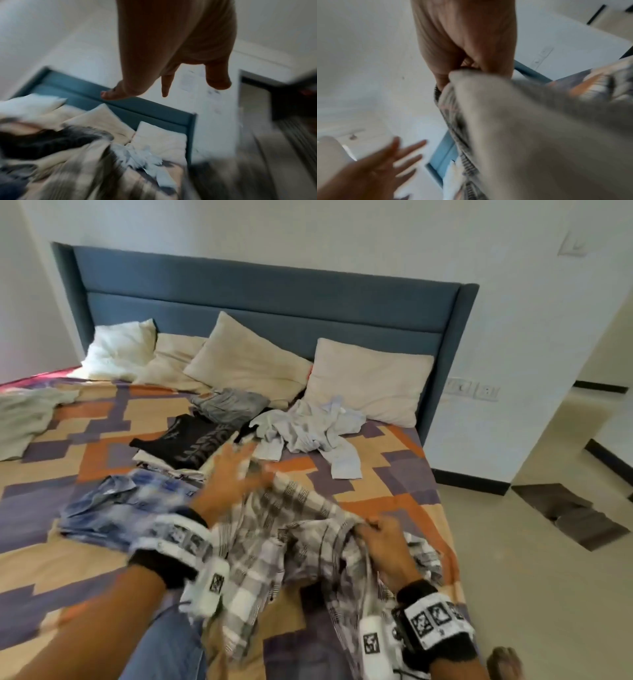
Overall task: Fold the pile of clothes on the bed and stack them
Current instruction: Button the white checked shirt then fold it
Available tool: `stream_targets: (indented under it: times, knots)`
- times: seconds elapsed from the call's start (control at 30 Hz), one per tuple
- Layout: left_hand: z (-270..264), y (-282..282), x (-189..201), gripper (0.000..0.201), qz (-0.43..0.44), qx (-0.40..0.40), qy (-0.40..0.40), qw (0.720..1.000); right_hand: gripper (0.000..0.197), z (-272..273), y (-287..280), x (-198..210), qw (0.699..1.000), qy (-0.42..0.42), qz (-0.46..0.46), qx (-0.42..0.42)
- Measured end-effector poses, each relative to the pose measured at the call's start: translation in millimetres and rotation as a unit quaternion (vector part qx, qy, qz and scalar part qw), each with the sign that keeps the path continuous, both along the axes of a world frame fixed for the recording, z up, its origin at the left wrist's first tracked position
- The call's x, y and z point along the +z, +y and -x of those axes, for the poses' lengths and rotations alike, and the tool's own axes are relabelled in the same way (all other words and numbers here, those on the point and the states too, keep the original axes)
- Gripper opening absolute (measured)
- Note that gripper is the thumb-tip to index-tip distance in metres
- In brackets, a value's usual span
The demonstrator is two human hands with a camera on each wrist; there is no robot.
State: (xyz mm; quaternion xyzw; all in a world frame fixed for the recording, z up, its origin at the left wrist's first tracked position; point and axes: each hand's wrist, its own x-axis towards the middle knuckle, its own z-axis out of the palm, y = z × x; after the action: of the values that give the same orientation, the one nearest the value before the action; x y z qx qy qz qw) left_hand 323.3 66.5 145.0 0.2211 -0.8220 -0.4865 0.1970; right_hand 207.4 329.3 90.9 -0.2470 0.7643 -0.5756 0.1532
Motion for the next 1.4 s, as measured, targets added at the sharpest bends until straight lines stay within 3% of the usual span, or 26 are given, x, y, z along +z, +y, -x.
stream_targets:
  times: [0.07, 0.13, 0.23, 0.27, 0.33, 0.5, 0.57, 0.63, 0.7, 0.8, 0.83, 0.9, 0.97, 1.07, 1.13, 1.2, 1.23, 1.33, 1.4]
  knots:
    - [12, 43, -23, 0.090, 0.141, -0.075, -0.060, 0.985, 0.047, -2, -2, 38, 0.998, 0.008, 0.060, -0.006]
    - [17, 96, -44, 0.084, 0.177, -0.113, -0.051, 0.976, 0.041, 1, -7, 65, 0.996, 0.037, 0.084, -0.006]
    - [27, 141, -54, 0.068, 0.173, 0.010, 0.035, 0.984, 0.018, 8, -4, 95, 0.994, 0.097, 0.053, 0.007]
    - [32, 140, -51, 0.059, 0.174, 0.070, 0.067, 0.980, 0.009, 12, 2, 106, 0.990, 0.134, 0.031, 0.019]
    - [31, 127, -31, 0.049, 0.208, 0.153, 0.107, 0.960, 0.010, 23, 19, 124, 0.973, 0.221, -0.049, 0.049]
    - [14, 67, 15, 0.030, 0.285, 0.115, 0.115, 0.945, 0.025, 65, 60, 133, 0.916, 0.294, -0.249, 0.106]
    - [10, 49, 27, 0.030, 0.242, 0.137, 0.143, 0.950, 0.022, 85, 70, 123, 0.898, 0.319, -0.293, 0.073]
    - [12, 33, 34, 0.031, 0.145, 0.137, 0.153, 0.968, 0.021, 100, 77, 108, 0.892, 0.317, -0.320, 0.040]
    - [15, 20, 37, 0.034, 0.029, 0.126, 0.151, 0.980, 0.024, 103, 83, 94, 0.898, 0.288, -0.331, 0.027]
    - [16, 15, 51, 0.022, -0.110, 0.100, 0.190, 0.970, 0.029, 101, 94, 75, 0.924, 0.252, -0.288, -0.002]
    - [15, 17, 58, 0.016, -0.134, 0.107, 0.193, 0.966, 0.030, 97, 97, 71, 0.935, 0.244, -0.257, -0.024]
    - [15, 17, 65, 0.029, -0.164, 0.125, 0.186, 0.961, 0.041, 90, 99, 64, 0.950, 0.247, -0.183, -0.060]
    - [12, 20, 73, 0.028, -0.188, 0.120, 0.178, 0.959, 0.052, 84, 94, 58, 0.956, 0.249, -0.141, -0.067]
    - [2, 26, 76, 0.019, -0.198, 0.059, 0.161, 0.965, 0.034, 85, 90, 51, 0.947, 0.258, -0.184, -0.061]
    - [-6, 23, 76, 0.011, -0.137, 0.011, 0.123, 0.983, 0.017, 89, 91, 51, 0.921, 0.295, -0.249, -0.043]
    - [-13, 14, 72, 0.021, 0.021, -0.026, 0.023, 0.999, 0.012, 90, 95, 54, 0.893, 0.332, -0.300, -0.046]
    - [-15, 8, 68, 0.027, 0.115, -0.034, -0.054, 0.991, 0.012, 91, 96, 56, 0.869, 0.363, -0.330, -0.066]
    - [-17, 10, 63, 0.030, 0.323, 0.013, -0.200, 0.925, 0.008, 81, 91, 69, 0.795, 0.448, -0.376, -0.162]
    - [-16, 24, 63, 0.020, 0.433, 0.094, -0.227, 0.867, 0.012, 70, 83, 84, 0.813, 0.429, -0.357, -0.167]
